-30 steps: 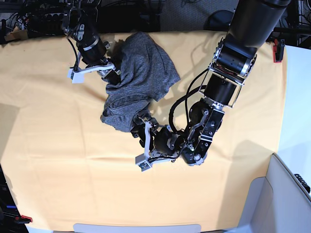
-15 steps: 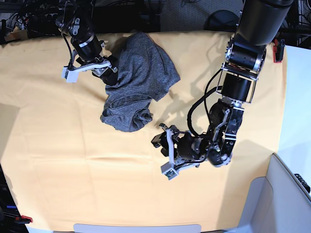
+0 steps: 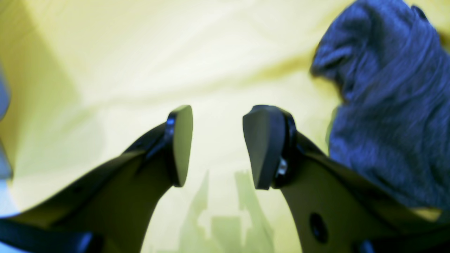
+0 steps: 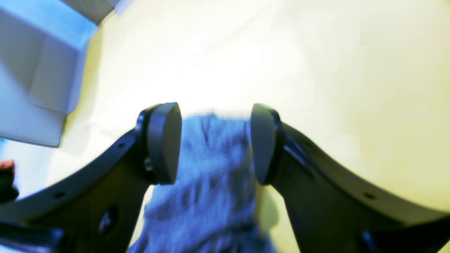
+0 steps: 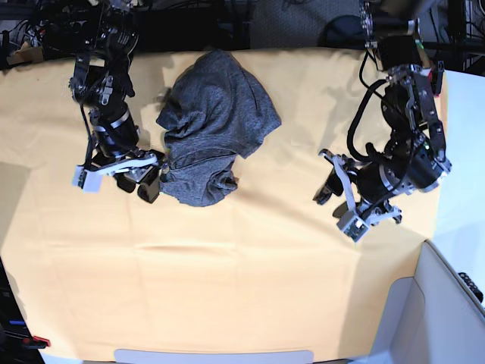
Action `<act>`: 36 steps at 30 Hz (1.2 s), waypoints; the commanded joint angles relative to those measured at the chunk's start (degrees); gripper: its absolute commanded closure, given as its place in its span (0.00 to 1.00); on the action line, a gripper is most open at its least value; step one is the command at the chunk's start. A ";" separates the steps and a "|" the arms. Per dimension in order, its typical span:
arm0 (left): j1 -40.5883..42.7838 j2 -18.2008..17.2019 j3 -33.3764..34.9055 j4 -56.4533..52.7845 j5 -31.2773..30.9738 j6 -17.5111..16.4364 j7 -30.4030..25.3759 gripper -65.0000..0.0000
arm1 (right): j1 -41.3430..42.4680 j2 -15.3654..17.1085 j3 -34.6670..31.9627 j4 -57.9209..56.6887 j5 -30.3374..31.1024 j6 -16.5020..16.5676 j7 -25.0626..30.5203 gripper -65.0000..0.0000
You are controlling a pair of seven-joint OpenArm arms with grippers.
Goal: Fold the T-shirt properly
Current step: 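Open the left gripper and withdraw it from the grey shirt, then pull the shirt edge with the right gripper to square the bundle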
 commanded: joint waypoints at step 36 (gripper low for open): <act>12.37 2.65 0.13 1.36 -6.12 8.76 -0.66 0.58 | -10.48 13.36 2.94 -1.53 20.05 10.36 -18.71 0.36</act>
